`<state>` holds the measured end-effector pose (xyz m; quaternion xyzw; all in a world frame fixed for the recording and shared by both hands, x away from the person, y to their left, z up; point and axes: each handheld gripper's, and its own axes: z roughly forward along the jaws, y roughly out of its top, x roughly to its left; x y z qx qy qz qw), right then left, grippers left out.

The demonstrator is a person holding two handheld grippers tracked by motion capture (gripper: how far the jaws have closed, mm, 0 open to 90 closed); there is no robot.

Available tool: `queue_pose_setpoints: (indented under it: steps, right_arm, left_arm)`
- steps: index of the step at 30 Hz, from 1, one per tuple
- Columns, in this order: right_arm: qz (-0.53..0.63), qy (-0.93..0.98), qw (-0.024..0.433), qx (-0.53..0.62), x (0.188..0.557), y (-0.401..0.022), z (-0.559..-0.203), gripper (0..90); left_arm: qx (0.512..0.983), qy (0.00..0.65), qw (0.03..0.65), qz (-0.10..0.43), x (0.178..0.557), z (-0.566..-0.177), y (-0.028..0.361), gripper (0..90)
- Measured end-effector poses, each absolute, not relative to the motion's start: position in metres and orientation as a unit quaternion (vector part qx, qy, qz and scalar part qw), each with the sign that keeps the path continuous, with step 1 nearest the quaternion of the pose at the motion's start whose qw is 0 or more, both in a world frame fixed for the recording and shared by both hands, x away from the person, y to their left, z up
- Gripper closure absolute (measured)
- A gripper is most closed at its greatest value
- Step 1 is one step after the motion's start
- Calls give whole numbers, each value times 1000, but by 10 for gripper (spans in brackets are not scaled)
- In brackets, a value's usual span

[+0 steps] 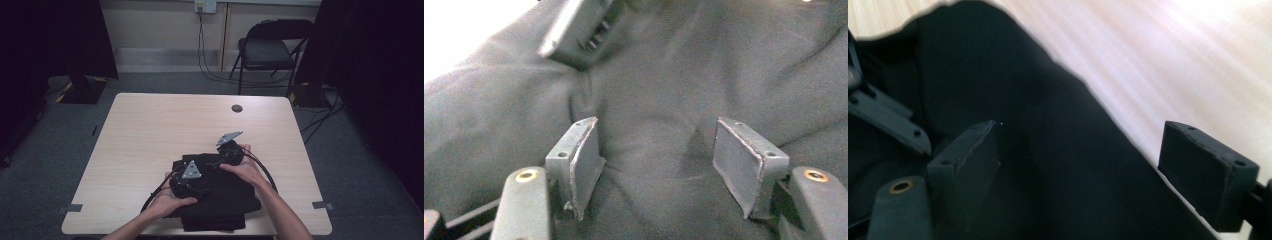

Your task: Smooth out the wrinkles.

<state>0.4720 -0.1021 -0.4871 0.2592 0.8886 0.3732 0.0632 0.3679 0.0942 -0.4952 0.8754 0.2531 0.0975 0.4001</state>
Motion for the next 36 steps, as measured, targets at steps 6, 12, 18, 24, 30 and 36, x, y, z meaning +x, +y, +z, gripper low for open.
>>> queue_pose_setpoints:
  steps: [6,12,18,24,30,36]
  right_arm:
    - [360,896,63,253,479,-95,-495,118]
    - [375,890,67,249,475,-97,-498,202]
    - [383,888,59,246,469,-100,-497,305]
    - [390,887,44,242,467,-102,-496,437]
    - [401,882,28,245,461,-102,-496,643]
    - [403,876,43,260,459,-103,-489,744]
  left_arm:
    - [877,254,396,95,367,-494,96,349]
    - [876,267,397,69,358,-482,104,347]
    - [877,274,388,73,353,-489,104,355]
    - [887,257,372,98,351,-489,99,381]
    - [885,254,375,106,350,-490,100,396]
    - [886,241,380,113,357,-492,101,417]
